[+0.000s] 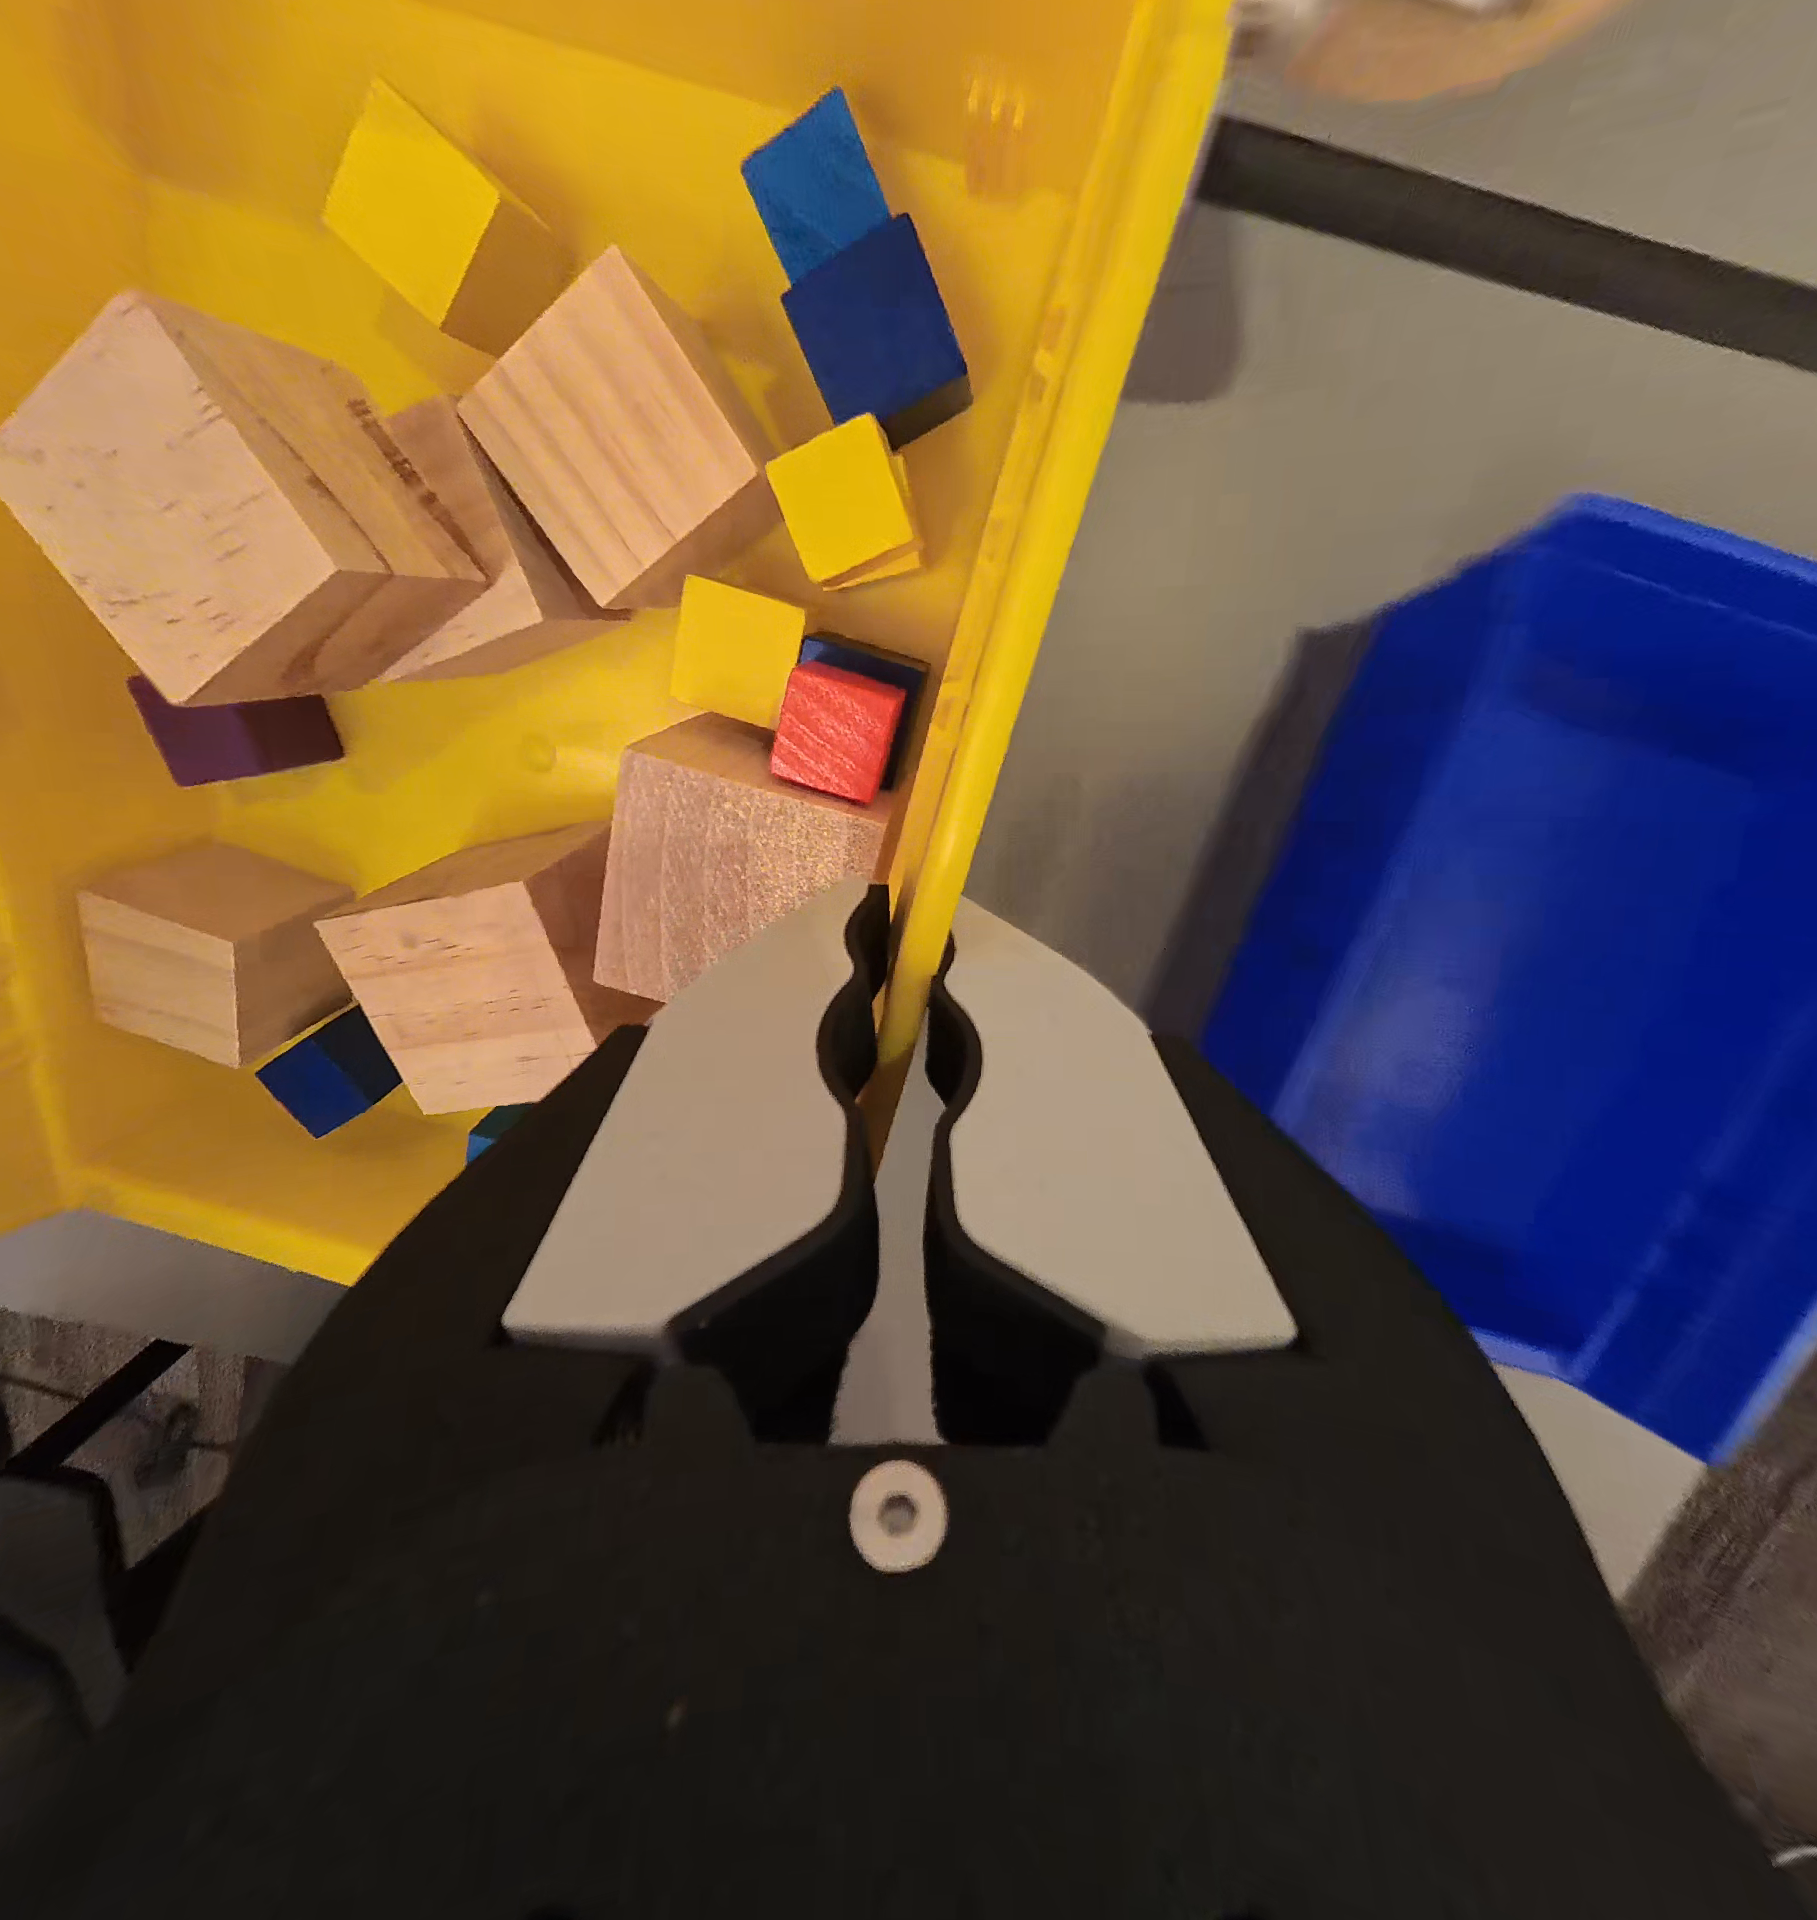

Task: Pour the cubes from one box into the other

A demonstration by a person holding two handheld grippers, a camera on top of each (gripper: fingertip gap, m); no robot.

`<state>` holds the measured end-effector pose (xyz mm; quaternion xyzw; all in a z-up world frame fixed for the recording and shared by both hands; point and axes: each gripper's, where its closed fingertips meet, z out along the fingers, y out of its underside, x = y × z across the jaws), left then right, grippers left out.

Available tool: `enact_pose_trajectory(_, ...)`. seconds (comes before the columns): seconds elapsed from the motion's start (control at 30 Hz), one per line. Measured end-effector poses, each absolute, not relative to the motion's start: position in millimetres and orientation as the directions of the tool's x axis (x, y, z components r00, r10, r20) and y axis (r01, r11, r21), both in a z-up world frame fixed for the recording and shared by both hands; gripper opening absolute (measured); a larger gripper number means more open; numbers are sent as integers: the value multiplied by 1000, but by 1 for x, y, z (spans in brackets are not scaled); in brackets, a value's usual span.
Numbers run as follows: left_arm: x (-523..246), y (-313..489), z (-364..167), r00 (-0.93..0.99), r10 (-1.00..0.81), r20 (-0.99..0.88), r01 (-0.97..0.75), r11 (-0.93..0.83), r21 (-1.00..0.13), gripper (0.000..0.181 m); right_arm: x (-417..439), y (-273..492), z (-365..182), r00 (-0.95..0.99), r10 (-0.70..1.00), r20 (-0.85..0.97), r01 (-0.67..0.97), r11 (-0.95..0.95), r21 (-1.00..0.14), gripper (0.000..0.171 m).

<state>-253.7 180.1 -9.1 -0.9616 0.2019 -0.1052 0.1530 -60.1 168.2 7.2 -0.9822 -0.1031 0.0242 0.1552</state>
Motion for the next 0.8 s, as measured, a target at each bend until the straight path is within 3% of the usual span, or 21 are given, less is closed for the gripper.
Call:
enact_pose_trajectory(0.23,-66,219,36,816,-578,21,-534,-767,-356,6,121,167,36,998,14,-66,-11,-930,-367,4)
enact_pose_trajectory(0.43,64,261,50,734,-667,-130,-658,-650,-381,5,240,185,19,964,-164,-212,-245,-860,-448,4)
enact_pose_trajectory(0.63,125,295,42,674,-698,-244,-728,-570,-382,5,290,208,-10,919,-224,-324,-366,-789,-493,3)
enact_pose_trajectory(0.8,131,319,45,686,-657,-313,-710,-509,-486,4,286,227,-23,929,-144,-340,-329,-741,-585,4)
